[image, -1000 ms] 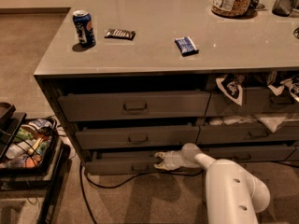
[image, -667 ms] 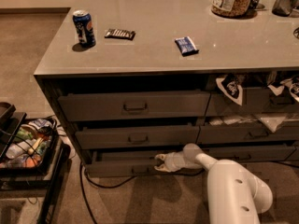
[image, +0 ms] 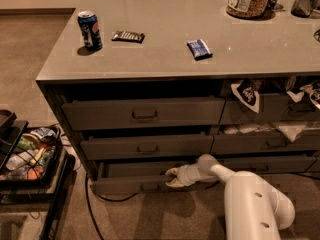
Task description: Open bottom drawer
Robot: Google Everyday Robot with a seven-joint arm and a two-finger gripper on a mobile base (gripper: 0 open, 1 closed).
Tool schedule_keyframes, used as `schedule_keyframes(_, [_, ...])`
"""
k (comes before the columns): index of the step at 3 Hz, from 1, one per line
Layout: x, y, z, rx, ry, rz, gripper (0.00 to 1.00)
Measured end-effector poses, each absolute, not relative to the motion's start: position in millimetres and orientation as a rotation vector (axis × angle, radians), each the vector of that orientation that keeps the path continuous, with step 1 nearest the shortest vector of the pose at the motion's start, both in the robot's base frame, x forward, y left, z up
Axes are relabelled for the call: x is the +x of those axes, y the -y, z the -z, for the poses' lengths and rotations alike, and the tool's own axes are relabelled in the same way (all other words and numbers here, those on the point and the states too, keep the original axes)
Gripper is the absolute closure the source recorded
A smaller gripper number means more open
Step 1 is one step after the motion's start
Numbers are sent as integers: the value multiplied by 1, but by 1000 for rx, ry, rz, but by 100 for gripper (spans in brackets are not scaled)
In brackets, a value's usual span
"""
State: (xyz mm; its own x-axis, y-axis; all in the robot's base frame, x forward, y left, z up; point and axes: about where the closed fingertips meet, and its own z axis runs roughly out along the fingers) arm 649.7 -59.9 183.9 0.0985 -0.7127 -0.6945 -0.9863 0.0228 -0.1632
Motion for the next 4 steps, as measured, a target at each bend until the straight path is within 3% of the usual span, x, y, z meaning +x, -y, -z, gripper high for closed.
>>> schedule_keyframes(4, [599, 65, -209, -1676, -1738, -666, 95])
